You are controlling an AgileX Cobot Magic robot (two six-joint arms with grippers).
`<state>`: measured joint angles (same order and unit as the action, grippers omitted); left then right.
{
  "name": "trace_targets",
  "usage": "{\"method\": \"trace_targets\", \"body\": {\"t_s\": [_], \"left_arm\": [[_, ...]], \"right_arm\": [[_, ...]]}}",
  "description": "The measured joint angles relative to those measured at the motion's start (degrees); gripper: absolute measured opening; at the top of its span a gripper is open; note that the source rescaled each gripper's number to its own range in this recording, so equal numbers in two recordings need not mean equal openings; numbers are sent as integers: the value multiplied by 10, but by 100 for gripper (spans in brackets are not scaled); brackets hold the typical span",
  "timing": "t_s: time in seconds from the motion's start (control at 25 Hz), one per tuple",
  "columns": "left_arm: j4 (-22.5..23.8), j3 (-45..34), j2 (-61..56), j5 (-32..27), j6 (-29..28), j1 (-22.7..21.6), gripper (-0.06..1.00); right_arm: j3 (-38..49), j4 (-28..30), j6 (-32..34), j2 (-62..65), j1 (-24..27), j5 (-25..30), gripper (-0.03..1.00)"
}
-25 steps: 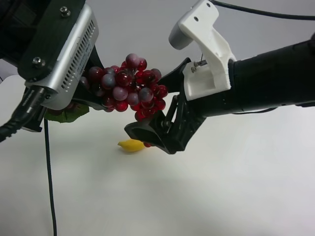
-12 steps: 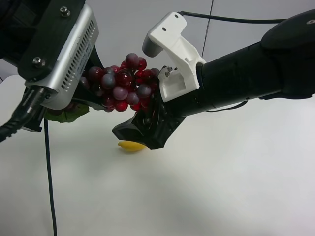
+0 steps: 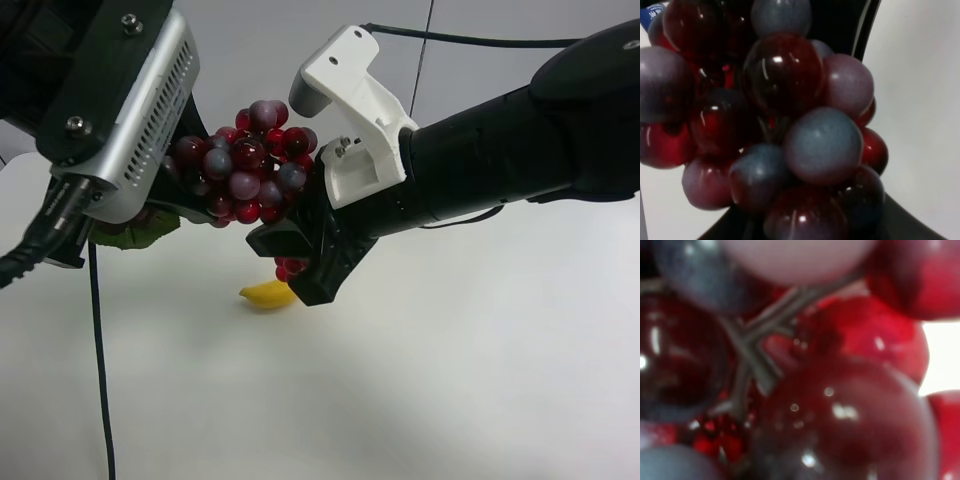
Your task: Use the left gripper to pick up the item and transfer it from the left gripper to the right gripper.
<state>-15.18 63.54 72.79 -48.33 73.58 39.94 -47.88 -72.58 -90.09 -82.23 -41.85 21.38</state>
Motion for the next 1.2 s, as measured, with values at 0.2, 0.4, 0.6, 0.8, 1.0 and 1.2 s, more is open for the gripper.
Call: {"method": "trace_targets", "body": {"t_s": [0.2, 0.4, 0.6, 0.8, 1.0, 1.2], "left_arm": [[-5, 0, 0, 0, -12, 0, 56], [-52, 0, 0, 9, -12, 0, 98], [-75, 0, 0, 11, -12, 0, 100], [-76, 0, -1, 12, -26, 0, 100], [-24, 0, -19, 11, -63, 0, 100], [42, 0, -60, -9, -154, 0, 100]], "right_arm": [[0, 0, 0, 0, 0, 0, 2], [0, 1, 0, -2, 0, 0, 1], [0, 1, 0, -3, 0, 0, 1], [0, 1, 0, -3, 0, 1, 1], [0, 1, 0, -3, 0, 1, 1], [0, 1, 0, -3, 0, 1, 1]]}}
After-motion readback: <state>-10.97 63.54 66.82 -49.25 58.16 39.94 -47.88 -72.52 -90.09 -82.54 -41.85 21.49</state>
